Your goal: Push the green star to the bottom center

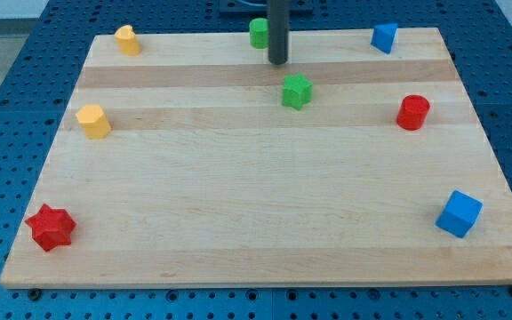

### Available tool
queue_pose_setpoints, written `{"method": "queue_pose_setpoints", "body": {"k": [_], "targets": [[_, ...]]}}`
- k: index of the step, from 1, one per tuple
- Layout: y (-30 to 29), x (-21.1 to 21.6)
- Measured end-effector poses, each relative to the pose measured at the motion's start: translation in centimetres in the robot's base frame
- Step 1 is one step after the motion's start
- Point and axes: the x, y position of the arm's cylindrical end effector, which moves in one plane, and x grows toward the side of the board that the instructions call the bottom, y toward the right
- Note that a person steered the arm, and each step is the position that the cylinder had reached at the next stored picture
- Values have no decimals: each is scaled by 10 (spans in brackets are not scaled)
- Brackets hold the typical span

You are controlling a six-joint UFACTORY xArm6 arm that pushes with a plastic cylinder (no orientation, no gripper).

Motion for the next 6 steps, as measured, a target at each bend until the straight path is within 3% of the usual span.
{"method": "queue_pose_setpoints", "body": {"k": [1,2,3,4,5,6], "targets": [[37,23],[22,79],[-28,136],[-36,126],[-37,73],[-75,83]]}}
